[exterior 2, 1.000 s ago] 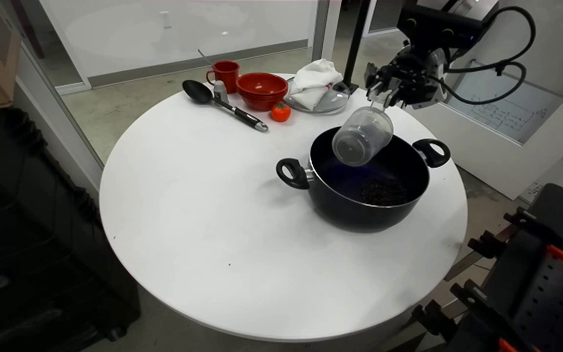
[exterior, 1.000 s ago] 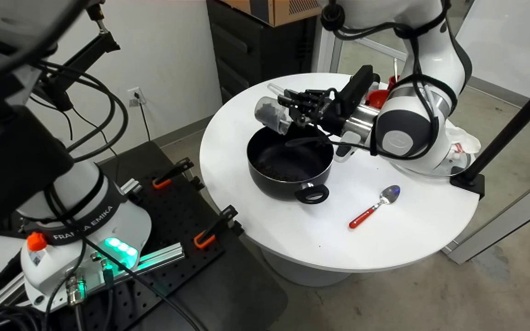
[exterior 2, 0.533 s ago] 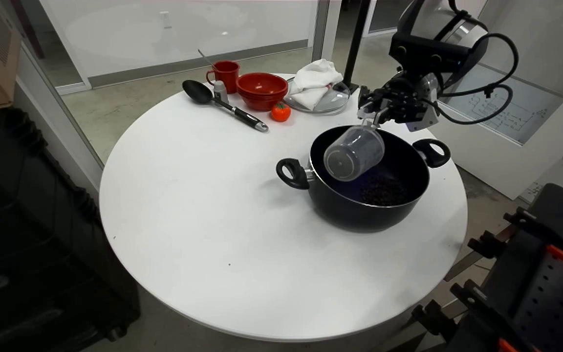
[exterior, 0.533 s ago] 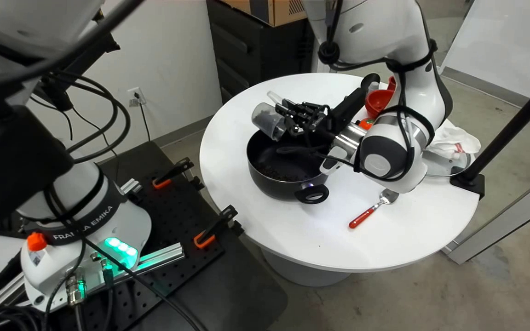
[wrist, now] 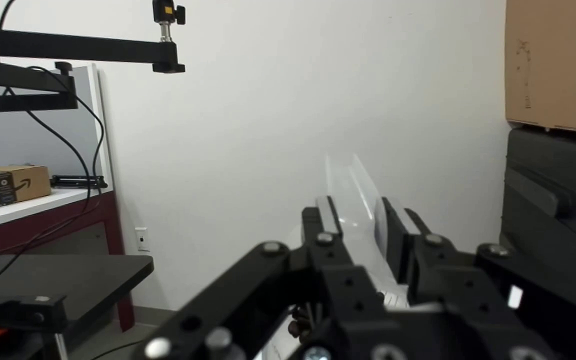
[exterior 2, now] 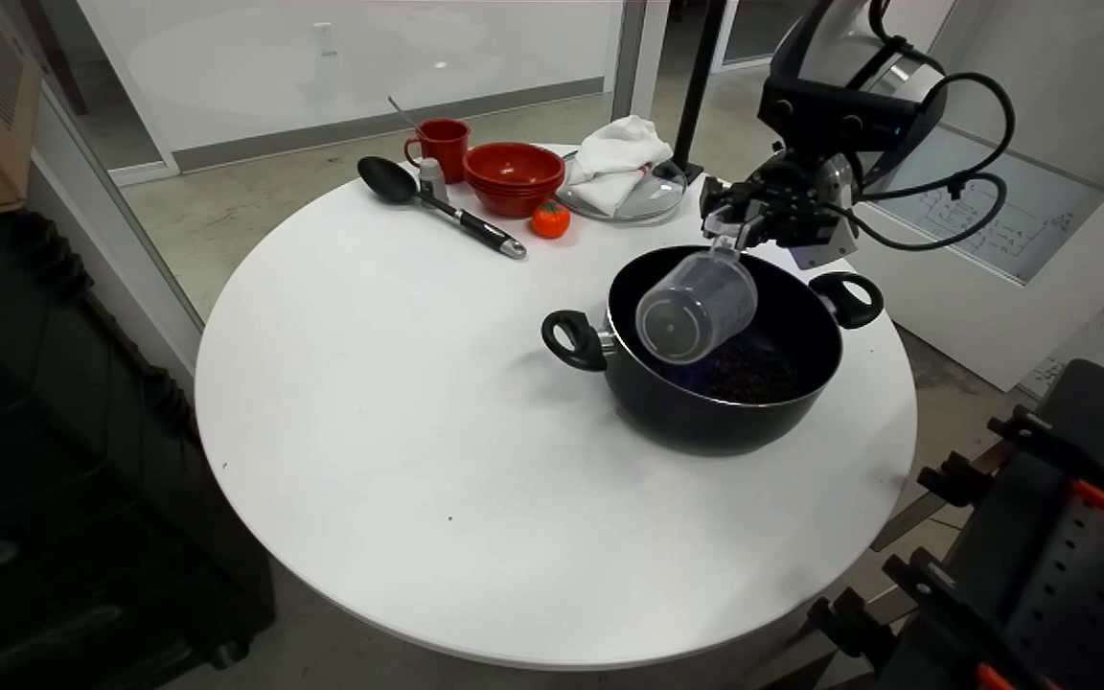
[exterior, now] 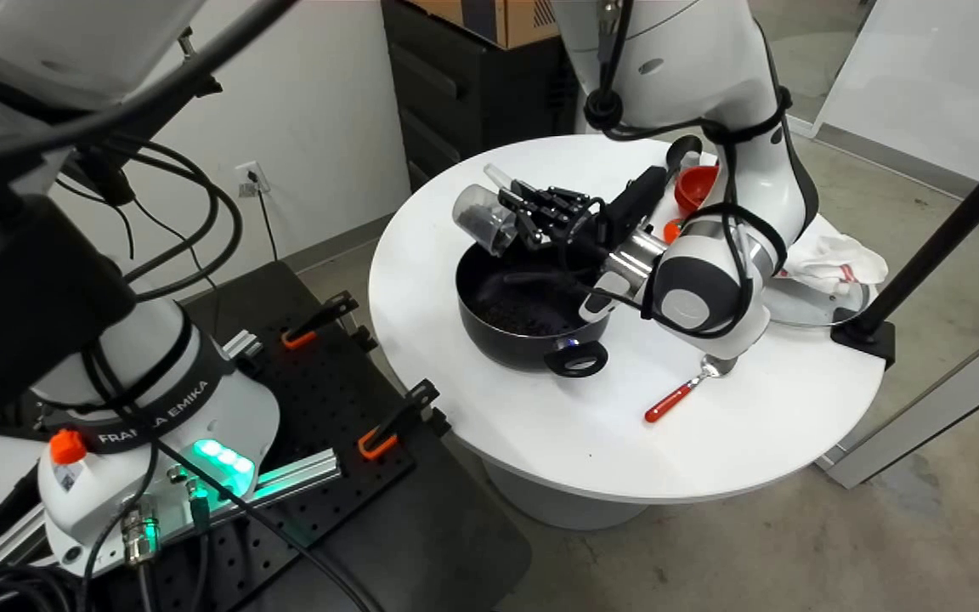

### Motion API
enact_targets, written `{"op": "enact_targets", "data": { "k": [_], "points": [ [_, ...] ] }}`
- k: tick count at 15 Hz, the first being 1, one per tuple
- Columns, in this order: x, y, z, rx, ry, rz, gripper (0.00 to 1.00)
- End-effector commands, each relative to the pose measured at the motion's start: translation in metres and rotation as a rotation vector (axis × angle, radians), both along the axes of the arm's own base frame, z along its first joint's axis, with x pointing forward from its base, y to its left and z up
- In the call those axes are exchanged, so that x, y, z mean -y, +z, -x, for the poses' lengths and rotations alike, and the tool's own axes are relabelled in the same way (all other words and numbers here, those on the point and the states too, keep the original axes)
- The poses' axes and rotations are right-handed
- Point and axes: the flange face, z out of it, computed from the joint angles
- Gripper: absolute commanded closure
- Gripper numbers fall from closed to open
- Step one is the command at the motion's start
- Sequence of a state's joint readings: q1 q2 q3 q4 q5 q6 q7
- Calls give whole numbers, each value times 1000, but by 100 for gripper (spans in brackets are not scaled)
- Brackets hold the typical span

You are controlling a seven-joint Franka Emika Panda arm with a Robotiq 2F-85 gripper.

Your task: Pour the contents in the clear jug into the black pot

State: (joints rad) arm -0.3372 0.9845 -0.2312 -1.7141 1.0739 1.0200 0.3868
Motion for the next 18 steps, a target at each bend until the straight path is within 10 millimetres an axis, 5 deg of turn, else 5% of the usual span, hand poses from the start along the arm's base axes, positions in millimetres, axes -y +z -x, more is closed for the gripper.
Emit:
{"op": "enact_targets", "data": {
  "k": [1, 18],
  "points": [
    [1, 2, -1, -55, -2, -41, 94],
    [5, 15, -7, -140, -43, -217, 94]
  ]
}}
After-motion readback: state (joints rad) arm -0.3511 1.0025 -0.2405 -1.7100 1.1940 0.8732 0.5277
